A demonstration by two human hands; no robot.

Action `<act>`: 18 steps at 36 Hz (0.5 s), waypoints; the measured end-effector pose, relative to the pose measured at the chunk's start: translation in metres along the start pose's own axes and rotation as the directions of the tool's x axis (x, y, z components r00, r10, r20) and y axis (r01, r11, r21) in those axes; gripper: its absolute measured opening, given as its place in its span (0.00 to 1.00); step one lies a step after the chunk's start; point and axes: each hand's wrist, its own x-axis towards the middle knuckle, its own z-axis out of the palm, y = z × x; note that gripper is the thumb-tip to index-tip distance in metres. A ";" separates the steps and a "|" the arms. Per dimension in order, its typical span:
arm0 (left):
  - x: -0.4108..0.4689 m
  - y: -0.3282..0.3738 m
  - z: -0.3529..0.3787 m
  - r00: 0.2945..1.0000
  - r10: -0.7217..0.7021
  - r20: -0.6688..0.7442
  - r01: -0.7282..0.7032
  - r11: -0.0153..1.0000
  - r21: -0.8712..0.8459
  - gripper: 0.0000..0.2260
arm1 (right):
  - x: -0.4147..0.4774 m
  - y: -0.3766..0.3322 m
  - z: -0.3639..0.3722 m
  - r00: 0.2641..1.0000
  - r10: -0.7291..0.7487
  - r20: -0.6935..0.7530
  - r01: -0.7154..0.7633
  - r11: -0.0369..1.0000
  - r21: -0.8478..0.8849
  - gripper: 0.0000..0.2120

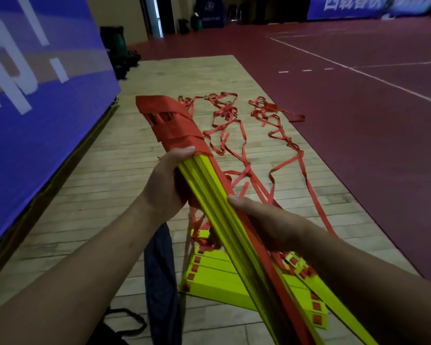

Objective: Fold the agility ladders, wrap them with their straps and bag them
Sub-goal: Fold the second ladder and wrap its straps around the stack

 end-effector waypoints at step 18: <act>0.010 -0.018 -0.023 0.976 -0.208 -0.071 0.217 0.870 0.443 0.36 | -0.002 -0.004 0.010 0.962 -0.052 -0.267 -0.011 0.973 -0.231 0.21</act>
